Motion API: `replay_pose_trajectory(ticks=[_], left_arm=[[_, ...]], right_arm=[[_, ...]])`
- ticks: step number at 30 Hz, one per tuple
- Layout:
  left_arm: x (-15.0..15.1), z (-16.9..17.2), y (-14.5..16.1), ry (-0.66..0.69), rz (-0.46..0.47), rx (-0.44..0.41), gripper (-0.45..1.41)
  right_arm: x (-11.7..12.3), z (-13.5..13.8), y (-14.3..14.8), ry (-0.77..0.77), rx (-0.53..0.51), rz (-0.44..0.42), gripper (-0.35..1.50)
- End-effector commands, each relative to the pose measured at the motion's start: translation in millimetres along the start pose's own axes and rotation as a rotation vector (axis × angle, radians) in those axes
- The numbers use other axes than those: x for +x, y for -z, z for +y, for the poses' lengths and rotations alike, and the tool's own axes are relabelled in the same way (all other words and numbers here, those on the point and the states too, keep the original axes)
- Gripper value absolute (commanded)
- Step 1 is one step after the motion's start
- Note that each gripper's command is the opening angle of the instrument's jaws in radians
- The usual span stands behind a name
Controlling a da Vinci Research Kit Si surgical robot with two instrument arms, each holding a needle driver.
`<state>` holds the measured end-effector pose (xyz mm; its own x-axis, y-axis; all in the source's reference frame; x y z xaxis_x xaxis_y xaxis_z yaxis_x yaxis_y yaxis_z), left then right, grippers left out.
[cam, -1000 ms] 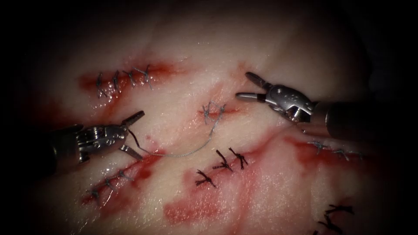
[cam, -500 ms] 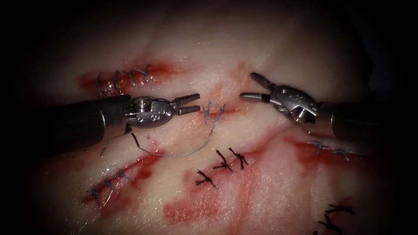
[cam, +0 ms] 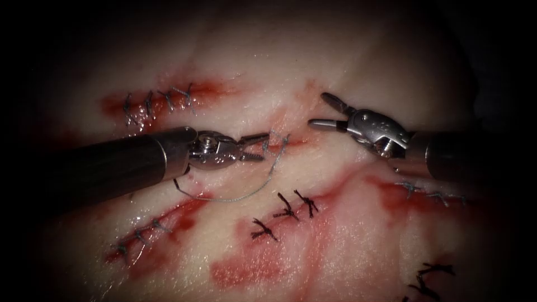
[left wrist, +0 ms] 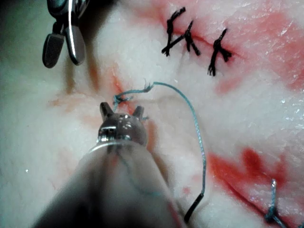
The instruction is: Wound Closure
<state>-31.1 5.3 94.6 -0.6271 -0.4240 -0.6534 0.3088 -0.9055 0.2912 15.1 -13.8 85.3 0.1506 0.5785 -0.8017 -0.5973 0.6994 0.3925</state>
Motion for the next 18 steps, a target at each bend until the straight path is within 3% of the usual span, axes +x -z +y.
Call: replay_pose_trajectory(ticks=[1, 12, 18], left_arm=[[-0.2, -0.5, -0.9, -0.003, 0.001, -0.001, 0.59], [1.7, 1.2, -2.8, -0.059, 0.04, -0.037, 0.96], [1.8, 0.2, -2.1, -0.068, 0.032, -0.002, 0.76]], right_arm=[[-0.2, -0.2, -1.0, 0.0, 0.001, 0.003, 1.21], [-0.2, -0.2, -1.0, 0.0, 0.002, 0.003, 1.21], [-0.4, -0.3, -1.1, 0.002, 0.002, 0.005, 1.21]])
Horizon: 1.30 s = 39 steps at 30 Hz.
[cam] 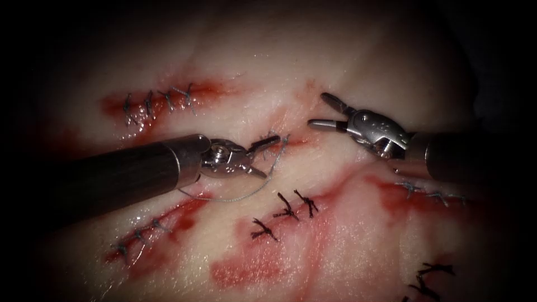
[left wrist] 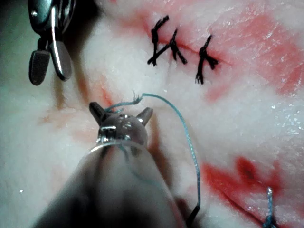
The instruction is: Wound Closure
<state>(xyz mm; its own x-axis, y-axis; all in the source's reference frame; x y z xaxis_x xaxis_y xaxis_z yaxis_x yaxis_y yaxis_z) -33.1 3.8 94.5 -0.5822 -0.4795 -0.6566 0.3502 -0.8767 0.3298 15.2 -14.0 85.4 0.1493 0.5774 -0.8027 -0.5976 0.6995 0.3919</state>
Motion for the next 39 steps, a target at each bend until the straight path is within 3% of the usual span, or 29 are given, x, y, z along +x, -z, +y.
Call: replay_pose_trajectory(ticks=[1, 9, 15, 18, 23, 24, 29, 34, 39], left_arm=[[-0.1, -0.4, -0.8, -0.01, -0.002, 0.003, 0.74], [0.7, 0.1, -1.2, -0.061, 0.002, 0.006, 0.56], [1.2, 0.2, -1.2, -0.085, 0.002, 0.007, 0.53], [1.1, 0.2, -1.2, -0.086, 0.004, 0.006, 0.29], [1.2, 0.3, -0.9, -0.105, -0.018, -0.021, -0.41], [1.2, 0.3, -0.8, -0.111, -0.016, -0.021, -0.45], [1.3, 0.1, -0.4, -0.133, -0.018, -0.022, -0.45], [1.3, 0.0, -0.3, -0.132, -0.02, -0.022, -0.45], [1.1, -0.5, 0.0, -0.129, -0.017, -0.024, -0.45]], right_arm=[[-0.2, -0.2, -1.1, 0.002, 0.002, 0.003, 1.21], [-0.3, -0.2, -1.2, 0.002, 0.001, 0.004, 1.21], [-0.3, -0.2, -1.2, 0.002, 0.001, 0.004, 1.21], [-0.3, -0.2, -1.2, 0.002, 0.001, 0.004, 1.21], [-0.3, -0.3, -1.2, 0.008, 0.001, 0.004, 1.21], [-0.4, -0.3, -1.2, 0.021, 0.004, 0.005, 1.19], [-1.1, -1.2, -2.0, 0.199, 0.26, 0.045, 0.81], [-1.8, -3.1, -3.2, 0.386, 0.361, 0.002, 0.91], [-1.6, -4.0, -3.8, 0.507, 0.365, 0.0, 0.98]])
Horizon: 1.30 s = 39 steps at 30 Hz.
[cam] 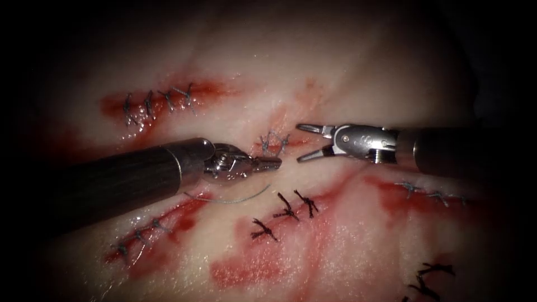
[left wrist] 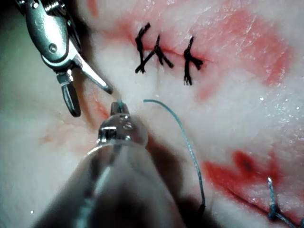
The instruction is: Wound Closure
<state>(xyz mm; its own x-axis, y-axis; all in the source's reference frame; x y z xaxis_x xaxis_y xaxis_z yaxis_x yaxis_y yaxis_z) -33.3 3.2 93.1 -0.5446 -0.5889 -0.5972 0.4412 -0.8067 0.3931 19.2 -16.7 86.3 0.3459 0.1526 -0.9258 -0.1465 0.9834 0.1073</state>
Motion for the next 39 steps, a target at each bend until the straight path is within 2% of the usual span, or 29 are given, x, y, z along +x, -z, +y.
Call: replay_pose_trajectory(ticks=[1, 3, 5, 13, 25, 39], left_arm=[[-0.3, -0.6, -0.6, 0.0, 0.003, 0.001, -0.45], [-0.4, -0.8, -0.4, 0.001, 0.006, -0.001, -0.45], [-0.5, -0.9, -0.3, 0.001, 0.009, -0.002, -0.45], [-0.5, -1.0, -0.3, 0.008, 0.01, -0.002, -0.45], [-0.5, -1.1, -0.3, 0.043, 0.009, -0.012, -0.45], [-0.2, -1.0, -0.3, 0.067, 0.004, -0.018, -0.45]], right_arm=[[0.1, 0.4, -1.5, 0.058, -0.009, 0.004, 1.01], [0.2, 0.3, -2.1, 0.146, -0.026, -0.002, 1.09], [0.3, 0.2, -2.6, 0.199, -0.037, -0.006, 1.09], [0.8, -0.5, -4.8, 0.275, -0.088, -0.022, 1.36], [0.8, -2.6, -8.9, 0.332, -0.112, -0.005, 1.36], [1.6, -3.7, -10.7, 0.353, -0.106, 0.032, 1.36]])
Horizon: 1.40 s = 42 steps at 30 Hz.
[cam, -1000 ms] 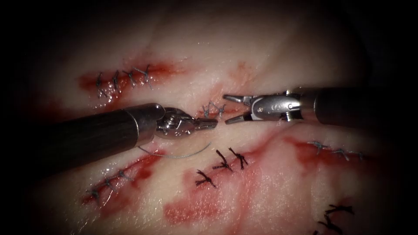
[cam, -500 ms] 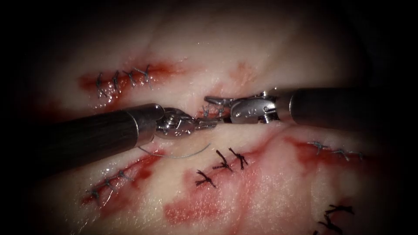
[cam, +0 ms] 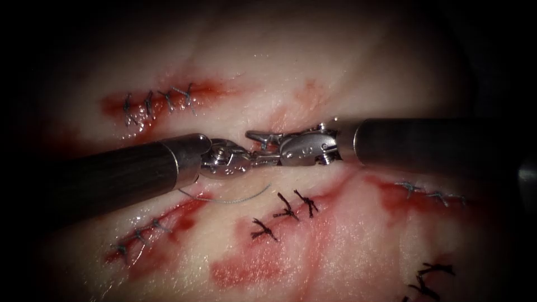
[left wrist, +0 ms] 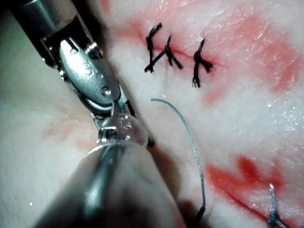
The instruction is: Wound Closure
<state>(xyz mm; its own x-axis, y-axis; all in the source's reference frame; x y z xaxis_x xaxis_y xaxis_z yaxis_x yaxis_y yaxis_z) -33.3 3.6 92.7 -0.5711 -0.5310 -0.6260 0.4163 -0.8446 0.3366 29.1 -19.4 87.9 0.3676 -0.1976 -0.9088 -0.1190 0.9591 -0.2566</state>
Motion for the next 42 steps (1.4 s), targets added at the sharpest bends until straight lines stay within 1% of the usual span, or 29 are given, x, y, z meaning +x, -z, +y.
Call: replay_pose_trajectory(ticks=[1, 4, 8, 9, 10, 12, 13, 14, 17, 20, 21, 22, 23, 24, 25, 26, 28, 33, 34, 36, 39, 42], left_arm=[[-0.1, -0.6, -0.6, -0.002, -0.001, 0.002, -0.45], [0.1, -0.5, -0.6, -0.002, -0.002, -0.001, -0.45], [0.4, -0.3, -0.5, 0.003, 0.0, -0.008, -0.45], [0.4, -0.3, -0.5, 0.003, 0.0, -0.01, -0.45], [0.4, -0.3, -0.5, 0.003, 0.0, -0.011, -0.45], [0.5, -0.3, -0.5, 0.003, -0.001, -0.013, -0.45], [0.5, -0.3, -0.5, 0.003, -0.001, -0.013, -0.45], [0.5, -0.3, -0.4, 0.003, 0.0, -0.014, -0.45], [0.4, -0.4, -0.4, 0.009, 0.001, -0.014, -0.45], [0.4, -0.4, -0.4, 0.009, 0.001, -0.014, -0.45], [0.4, -0.4, -0.3, 0.009, 0.001, -0.014, -0.45], [0.4, -0.3, -0.3, 0.009, 0.002, -0.015, -0.45], [0.4, -0.3, -0.2, 0.009, 0.003, -0.015, -0.45], [0.4, -0.3, 0.0, 0.008, 0.005, -0.016, -0.45], [0.4, -0.2, 0.2, 0.008, 0.007, -0.017, -0.45], [0.4, -0.2, 0.5, 0.013, 0.003, -0.018, -0.45], [0.4, 0.0, 1.4, 0.023, -0.006, -0.019, -0.45], [-0.3, -0.1, 4.4, 0.044, -0.004, -0.034, -0.45], [-0.7, -0.2, 4.9, 0.049, 0.002, -0.038, -0.4], [-1.5, -0.3, 5.8, 0.07, -0.011, -0.037, -0.1], [-3.3, -0.4, 7.0, 0.128, -0.043, -0.019, 0.04], [-5.5, -0.4, 7.3, 0.195, -0.09, 0.012, 0.1]], right_arm=[[0.0, 0.1, -1.2, 0.001, 0.0, 0.004, 1.36], [-0.1, 0.1, -1.4, 0.013, -0.002, 0.004, 1.36], [-0.4, 0.0, -1.5, 0.028, -0.003, 0.004, 1.29], [-0.5, -0.1, -1.6, 0.03, -0.003, 0.004, 1.23], [-0.6, -0.3, -1.6, 0.032, -0.001, 0.007, 1.01], [-0.8, -0.6, -1.6, 0.036, 0.019, 0.023, 0.37], [-0.8, -0.7, -1.6, 0.039, 0.038, 0.03, -0.17], [-0.9, -0.9, -1.6, 0.042, 0.058, 0.029, -0.35], [-0.8, -1.3, -1.7, 0.055, 0.116, 0.036, -0.35], [-0.9, -1.5, -1.7, 0.066, 0.113, 0.029, -0.35], [-0.8, -1.3, -1.7, 0.054, 0.101, 0.016, -0.16], [-0.8, -1.0, -1.7, 0.034, 0.079, -0.007, 0.51], [-0.8, -0.7, -1.7, 0.019, 0.071, -0.016, 1.01], [-0.7, -0.4, -1.6, 0.016, 0.057, -0.03, 1.25], [-0.7, 0.0, -1.5, 0.008, 0.046, -0.041, 1.4], [-0.7, 0.4, -1.3, -0.008, 0.023, -0.068, 1.48], [-0.7, 0.9, -0.5, -0.03, 0.009, -0.081, 1.48], [-0.2, 2.6, 2.4, -0.063, -0.012, -0.096, 1.48], [-0.2, 3.0, 3.0, -0.067, -0.012, -0.094, 1.48], [0.0, 3.9, 4.4, -0.095, -0.015, -0.085, 1.48], [0.3, 5.1, 6.2, -0.115, -0.041, -0.099, 1.48], [0.5, 6.2, 7.6, -0.132, -0.064, -0.116, 1.48]])
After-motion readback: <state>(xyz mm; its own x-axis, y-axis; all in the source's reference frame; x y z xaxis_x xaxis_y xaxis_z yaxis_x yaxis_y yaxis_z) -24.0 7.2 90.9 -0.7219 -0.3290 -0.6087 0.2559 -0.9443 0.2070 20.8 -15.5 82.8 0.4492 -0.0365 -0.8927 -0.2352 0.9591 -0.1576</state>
